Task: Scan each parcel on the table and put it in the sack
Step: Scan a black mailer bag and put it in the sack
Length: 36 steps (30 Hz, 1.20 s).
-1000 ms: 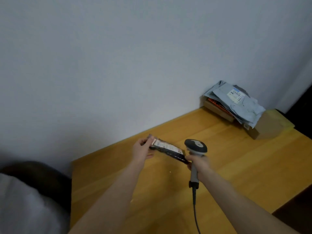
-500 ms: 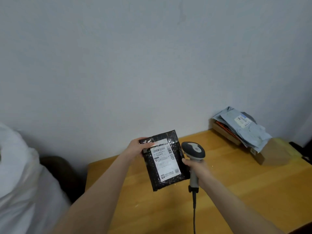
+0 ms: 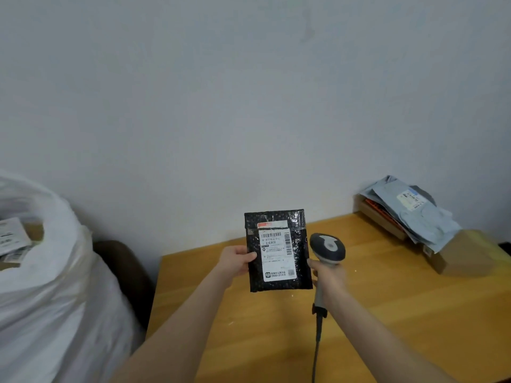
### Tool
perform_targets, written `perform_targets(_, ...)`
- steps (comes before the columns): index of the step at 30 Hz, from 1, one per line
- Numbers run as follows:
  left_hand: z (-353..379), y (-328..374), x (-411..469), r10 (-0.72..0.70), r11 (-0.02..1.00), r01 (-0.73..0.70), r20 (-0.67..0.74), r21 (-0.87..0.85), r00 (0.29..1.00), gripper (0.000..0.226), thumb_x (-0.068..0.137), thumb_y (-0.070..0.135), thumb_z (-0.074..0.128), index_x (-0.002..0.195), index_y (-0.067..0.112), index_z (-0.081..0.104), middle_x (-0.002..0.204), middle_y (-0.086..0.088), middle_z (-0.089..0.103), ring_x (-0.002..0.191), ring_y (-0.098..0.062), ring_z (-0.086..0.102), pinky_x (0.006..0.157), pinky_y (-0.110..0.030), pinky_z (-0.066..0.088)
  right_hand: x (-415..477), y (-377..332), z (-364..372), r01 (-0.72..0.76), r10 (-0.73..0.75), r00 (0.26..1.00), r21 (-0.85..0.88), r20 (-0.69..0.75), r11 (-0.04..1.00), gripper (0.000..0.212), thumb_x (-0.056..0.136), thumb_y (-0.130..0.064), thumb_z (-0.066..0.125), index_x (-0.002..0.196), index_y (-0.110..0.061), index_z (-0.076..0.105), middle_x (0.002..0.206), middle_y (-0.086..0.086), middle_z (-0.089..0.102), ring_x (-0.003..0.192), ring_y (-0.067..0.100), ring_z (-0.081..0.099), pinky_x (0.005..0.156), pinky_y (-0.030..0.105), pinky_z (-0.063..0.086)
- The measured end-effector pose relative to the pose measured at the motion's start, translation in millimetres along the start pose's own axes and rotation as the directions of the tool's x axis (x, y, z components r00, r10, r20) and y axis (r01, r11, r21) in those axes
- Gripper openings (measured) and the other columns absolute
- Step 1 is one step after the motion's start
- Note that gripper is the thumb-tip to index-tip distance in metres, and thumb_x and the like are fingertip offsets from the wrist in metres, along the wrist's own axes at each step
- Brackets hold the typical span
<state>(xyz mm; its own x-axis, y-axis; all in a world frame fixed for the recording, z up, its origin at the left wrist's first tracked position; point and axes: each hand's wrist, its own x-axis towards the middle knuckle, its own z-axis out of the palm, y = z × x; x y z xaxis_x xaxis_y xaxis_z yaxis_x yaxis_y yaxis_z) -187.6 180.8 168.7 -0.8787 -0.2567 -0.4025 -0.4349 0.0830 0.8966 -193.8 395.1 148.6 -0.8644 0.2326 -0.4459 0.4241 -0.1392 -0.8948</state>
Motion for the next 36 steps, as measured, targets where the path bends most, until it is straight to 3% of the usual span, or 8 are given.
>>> perform_targets(3, -2.2, -5.3, 1.1, 0.003, 1.000, -0.002, -0.097, 0.009, 0.995, 0.017, 0.091, 0.007, 0.062, 0.108, 0.004, 0.064, 0.104, -0.011, 0.070, 0.094, -0.024, 0.067, 0.078, -0.031, 0.054, -22.9, -2.5, -1.0, -0.008, 0.004, 0.992, 0.028, 0.123, 1.000, 0.011, 0.084, -0.009, 0.073, 0.081, -0.003, 0.065, 0.063, 0.010, 0.064, 0.057, 0.021, 0.058, 0.059, 0.034, 0.049)
perform_targets(8, -3.9, -14.4, 2.5, -0.002, 1.000, 0.006, -0.167, 0.019, 0.986, 0.011, 0.091, 0.006, 0.062, 0.101, 0.007, 0.064, 0.096, -0.006, 0.068, 0.089, -0.021, 0.062, 0.066, -0.025, 0.048, -67.4, 0.7, 8.2, 0.011, 0.009, 0.943, -0.059, 0.334, 0.998, 0.009, 0.085, -0.006, 0.069, 0.081, 0.000, 0.065, 0.056, 0.010, 0.061, 0.047, 0.019, 0.052, 0.050, 0.030, 0.045)
perform_targets(14, -4.3, -22.7, 4.0, -0.022, 0.999, 0.030, -0.199, 0.038, 0.980, 0.005, 0.090, 0.008, 0.064, 0.092, 0.013, 0.063, 0.084, 0.002, 0.065, 0.080, -0.015, 0.059, 0.059, -0.025, 0.040, -86.7, 3.0, 18.8, 0.030, 0.013, 0.941, -0.122, 0.338, 0.992, 0.011, 0.085, -0.008, 0.067, 0.076, -0.002, 0.063, 0.055, 0.012, 0.060, 0.044, 0.020, 0.051, 0.048, 0.030, 0.043)
perform_targets(25, -8.4, -31.1, 5.1, -0.028, 0.999, 0.036, -0.224, 0.035, 0.974, 0.018, 0.090, 0.008, 0.064, 0.077, 0.020, 0.059, 0.082, 0.002, 0.065, 0.074, -0.013, 0.058, 0.058, -0.025, 0.040, -93.6, -1.5, 16.1, 0.022, 0.039, 0.935, -0.166, 0.353, 0.986, 0.013, 0.083, -0.004, 0.063, 0.070, -0.004, 0.060, 0.051, 0.007, 0.055, 0.042, 0.017, 0.046, 0.045, 0.027, 0.040)
perform_targets(36, -7.0, -33.9, 1.5, -0.033, 0.998, 0.043, -0.246, 0.034, 0.969, 0.008, 0.090, 0.009, 0.064, 0.086, 0.016, 0.063, 0.086, -0.001, 0.067, 0.078, -0.016, 0.059, 0.060, -0.026, 0.042, -100.1, -1.4, 12.4, 0.036, 0.031, 0.932, -0.175, 0.361, 0.984, 0.013, 0.080, -0.001, 0.062, 0.068, -0.004, 0.058, 0.052, 0.007, 0.054, 0.042, 0.018, 0.045, 0.044, 0.027, 0.040)
